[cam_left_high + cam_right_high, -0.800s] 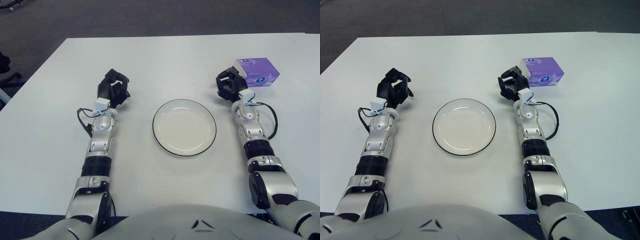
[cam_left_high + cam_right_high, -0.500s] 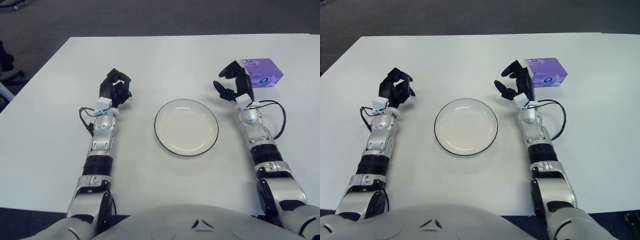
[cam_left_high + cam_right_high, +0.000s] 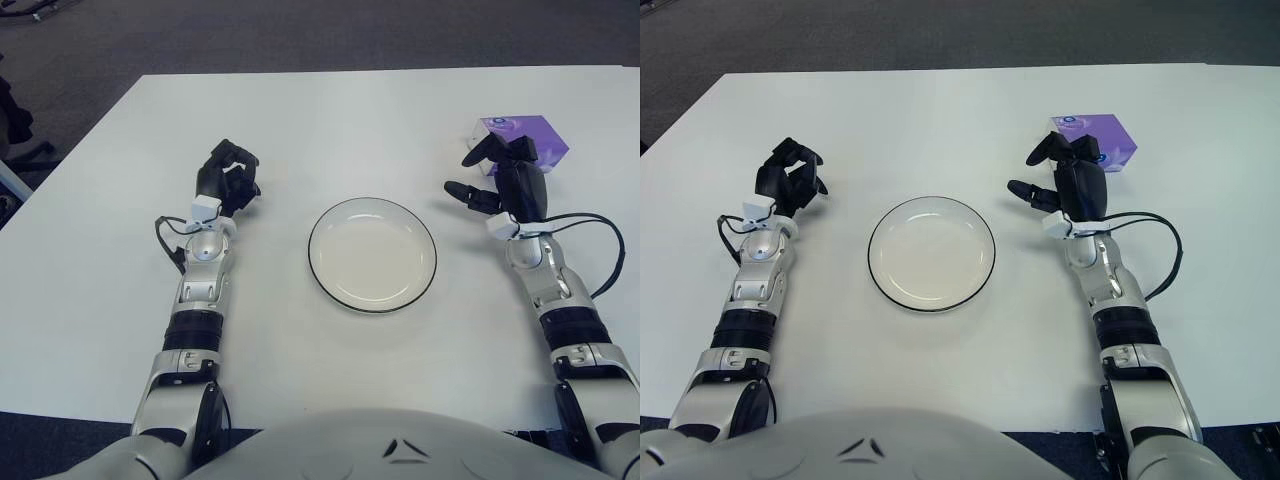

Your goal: Put the tissue paper into the plate.

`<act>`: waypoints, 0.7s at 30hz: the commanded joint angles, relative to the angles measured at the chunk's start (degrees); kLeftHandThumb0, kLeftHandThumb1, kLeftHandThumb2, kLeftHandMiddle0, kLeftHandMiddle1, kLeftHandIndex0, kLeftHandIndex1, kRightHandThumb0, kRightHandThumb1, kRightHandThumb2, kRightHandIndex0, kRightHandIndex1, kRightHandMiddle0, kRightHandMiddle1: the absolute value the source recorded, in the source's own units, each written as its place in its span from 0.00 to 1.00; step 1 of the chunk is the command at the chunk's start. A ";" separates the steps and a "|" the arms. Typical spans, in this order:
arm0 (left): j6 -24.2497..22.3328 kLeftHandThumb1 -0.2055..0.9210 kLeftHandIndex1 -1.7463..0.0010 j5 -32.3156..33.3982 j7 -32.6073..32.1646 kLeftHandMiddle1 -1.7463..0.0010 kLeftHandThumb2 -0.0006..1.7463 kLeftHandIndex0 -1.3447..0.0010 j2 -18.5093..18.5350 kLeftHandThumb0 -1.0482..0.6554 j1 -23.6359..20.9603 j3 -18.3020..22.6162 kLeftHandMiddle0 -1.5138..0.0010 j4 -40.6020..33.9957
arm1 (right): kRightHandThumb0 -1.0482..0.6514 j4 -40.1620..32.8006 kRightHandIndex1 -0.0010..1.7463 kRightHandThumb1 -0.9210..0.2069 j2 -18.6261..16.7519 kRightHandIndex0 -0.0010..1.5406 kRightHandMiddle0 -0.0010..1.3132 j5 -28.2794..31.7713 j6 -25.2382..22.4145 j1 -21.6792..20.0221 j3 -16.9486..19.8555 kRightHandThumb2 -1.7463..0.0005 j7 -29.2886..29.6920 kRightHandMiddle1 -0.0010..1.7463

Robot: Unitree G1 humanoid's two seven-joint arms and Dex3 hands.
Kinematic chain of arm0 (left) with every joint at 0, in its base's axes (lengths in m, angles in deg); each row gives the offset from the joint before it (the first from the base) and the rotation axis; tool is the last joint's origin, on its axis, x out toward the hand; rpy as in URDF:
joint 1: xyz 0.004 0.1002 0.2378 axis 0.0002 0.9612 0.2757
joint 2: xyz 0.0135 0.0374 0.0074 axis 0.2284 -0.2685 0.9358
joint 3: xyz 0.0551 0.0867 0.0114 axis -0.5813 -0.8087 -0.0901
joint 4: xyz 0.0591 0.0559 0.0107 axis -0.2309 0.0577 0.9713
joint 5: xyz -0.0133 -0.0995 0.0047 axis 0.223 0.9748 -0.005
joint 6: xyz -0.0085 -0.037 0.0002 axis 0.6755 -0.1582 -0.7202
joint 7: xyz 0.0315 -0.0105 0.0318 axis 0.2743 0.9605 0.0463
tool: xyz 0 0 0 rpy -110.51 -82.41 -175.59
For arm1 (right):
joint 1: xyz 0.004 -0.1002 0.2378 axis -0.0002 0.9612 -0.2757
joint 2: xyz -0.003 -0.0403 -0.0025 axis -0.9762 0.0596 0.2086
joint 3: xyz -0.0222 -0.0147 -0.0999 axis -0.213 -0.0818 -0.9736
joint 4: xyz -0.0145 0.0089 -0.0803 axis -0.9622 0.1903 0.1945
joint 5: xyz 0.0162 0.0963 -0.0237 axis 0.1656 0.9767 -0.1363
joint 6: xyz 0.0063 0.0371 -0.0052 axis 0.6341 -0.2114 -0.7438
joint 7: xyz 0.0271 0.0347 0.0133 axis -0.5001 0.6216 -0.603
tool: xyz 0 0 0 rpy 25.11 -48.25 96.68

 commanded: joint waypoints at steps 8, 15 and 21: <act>0.12 1.00 0.00 -0.31 -1.18 0.00 0.28 0.54 -2.56 0.40 7.57 -0.45 0.39 5.38 | 0.41 -2.21 0.32 0.00 3.24 0.47 0.25 -7.57 -4.13 -0.58 0.08 0.78 8.67 0.91; 0.16 1.00 0.00 -0.42 -1.37 0.00 0.28 0.54 -2.47 0.40 7.56 -0.61 0.39 5.41 | 0.31 -2.70 0.03 0.00 6.21 0.44 0.40 -10.07 -10.15 -1.80 0.48 0.72 8.40 0.27; 0.19 1.00 0.00 -0.48 -1.45 0.00 0.28 0.54 -2.42 0.40 7.56 -0.70 0.40 5.42 | 0.29 -1.47 0.00 0.00 8.15 0.40 0.43 -8.40 -11.04 -3.67 0.27 0.72 6.89 0.13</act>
